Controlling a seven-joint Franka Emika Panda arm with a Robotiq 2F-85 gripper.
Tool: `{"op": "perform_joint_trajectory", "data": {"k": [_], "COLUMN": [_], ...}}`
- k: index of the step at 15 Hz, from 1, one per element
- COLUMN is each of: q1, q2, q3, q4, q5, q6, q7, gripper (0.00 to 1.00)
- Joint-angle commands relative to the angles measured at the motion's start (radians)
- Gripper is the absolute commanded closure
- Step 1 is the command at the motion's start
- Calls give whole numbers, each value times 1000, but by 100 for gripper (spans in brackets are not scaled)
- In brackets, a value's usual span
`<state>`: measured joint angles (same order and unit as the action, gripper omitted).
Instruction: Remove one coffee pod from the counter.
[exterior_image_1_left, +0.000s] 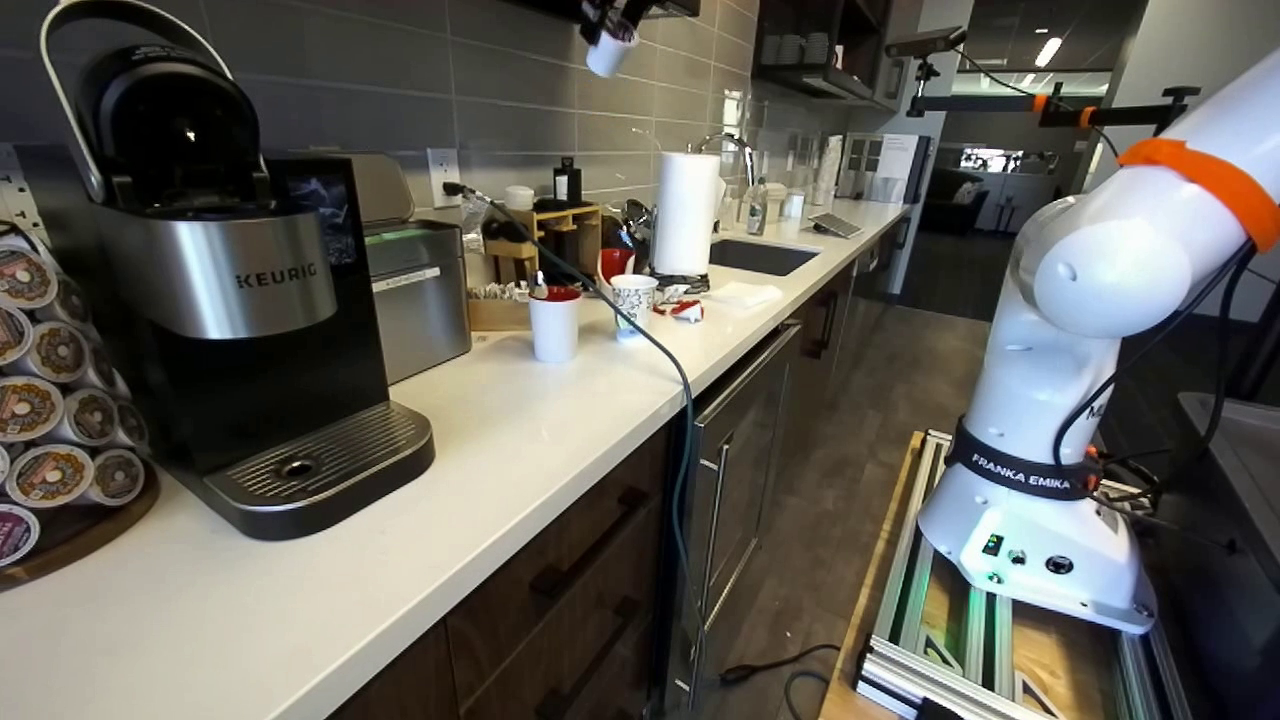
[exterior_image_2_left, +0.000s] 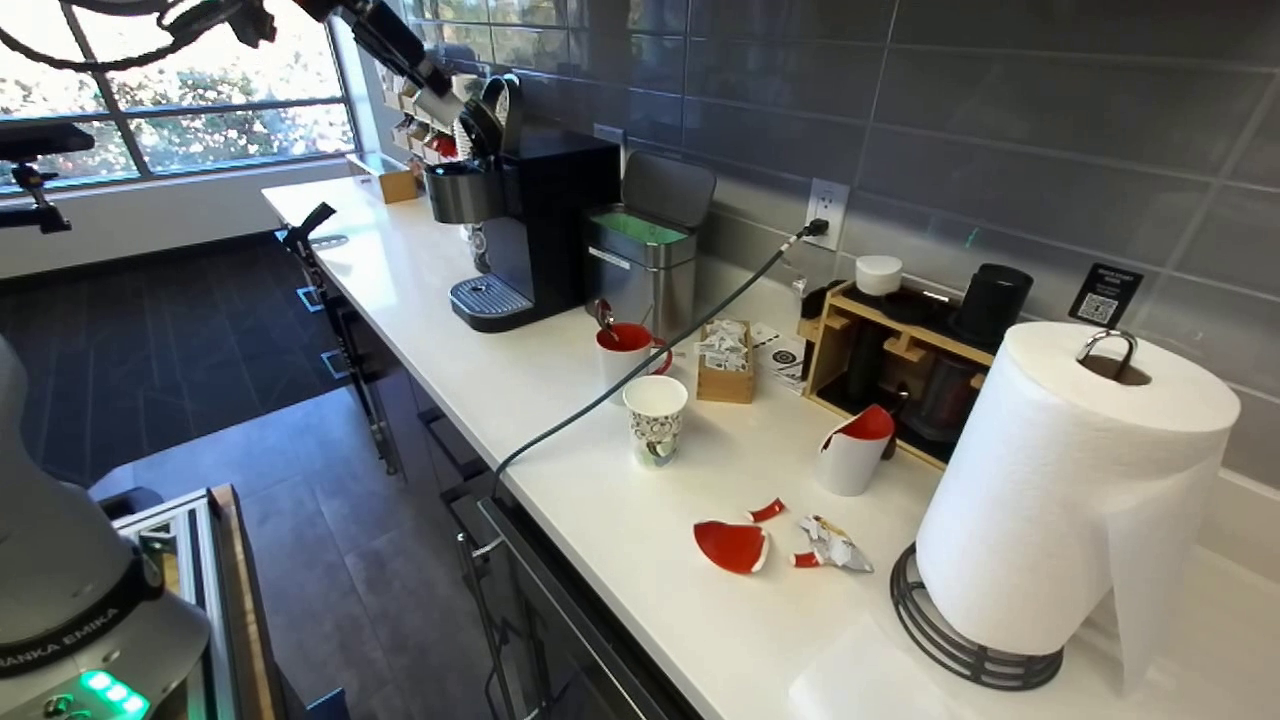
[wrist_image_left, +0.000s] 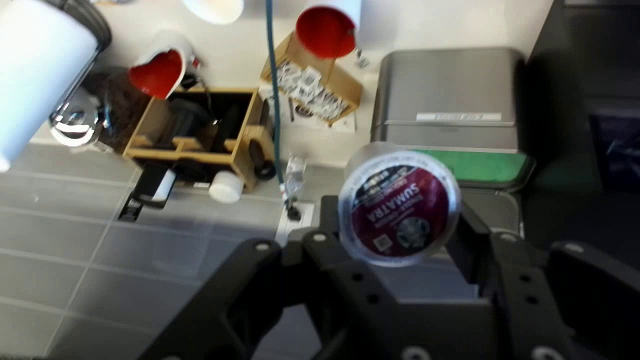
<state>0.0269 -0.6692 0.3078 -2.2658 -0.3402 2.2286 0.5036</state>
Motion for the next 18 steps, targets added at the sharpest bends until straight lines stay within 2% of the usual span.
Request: {"op": "perform_joint_trajectory", "data": {"k": [1,5,9,12,13,14,18], "q1": [-96,-168,-151,-121,-141,-140,-136], "q2": [-37,-17,83,171,85,104,110], "q3": [51,58,-11,-89,-55,-70,-57], "q4": [160,376,610,792,654,691,682], "q5": [-107,-179,-146,-102,-143,-141,-145], "q6": [-72,-165,-227,-247,-202,-202,-202], "q7": [-39,-92,-294,-447,-356,-374,-363], "gripper": [71,71,71,71,71,46,46]}}
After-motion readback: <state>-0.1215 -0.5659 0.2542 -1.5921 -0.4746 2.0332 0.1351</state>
